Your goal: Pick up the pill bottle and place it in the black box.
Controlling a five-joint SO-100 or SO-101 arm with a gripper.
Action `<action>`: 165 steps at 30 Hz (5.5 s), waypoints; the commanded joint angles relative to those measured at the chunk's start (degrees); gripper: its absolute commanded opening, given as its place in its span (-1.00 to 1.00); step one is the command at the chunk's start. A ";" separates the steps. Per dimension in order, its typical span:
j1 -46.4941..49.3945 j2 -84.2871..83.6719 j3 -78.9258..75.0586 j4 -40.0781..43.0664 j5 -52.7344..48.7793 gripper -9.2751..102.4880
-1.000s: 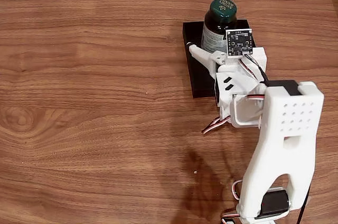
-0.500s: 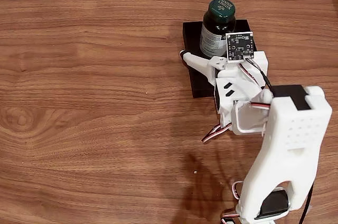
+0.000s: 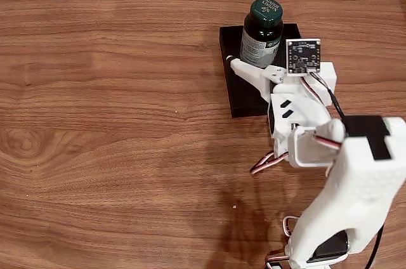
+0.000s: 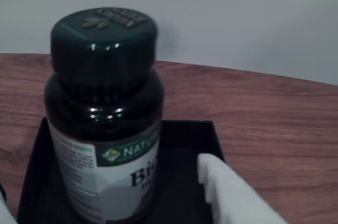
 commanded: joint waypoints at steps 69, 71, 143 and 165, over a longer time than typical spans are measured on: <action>-7.91 104.06 26.89 115.22 -45.53 -0.77; -7.29 106.08 26.89 118.74 -47.99 -0.77; -4.48 113.64 26.89 150.21 -17.05 -0.83; -4.48 113.64 26.89 150.29 -16.96 -0.83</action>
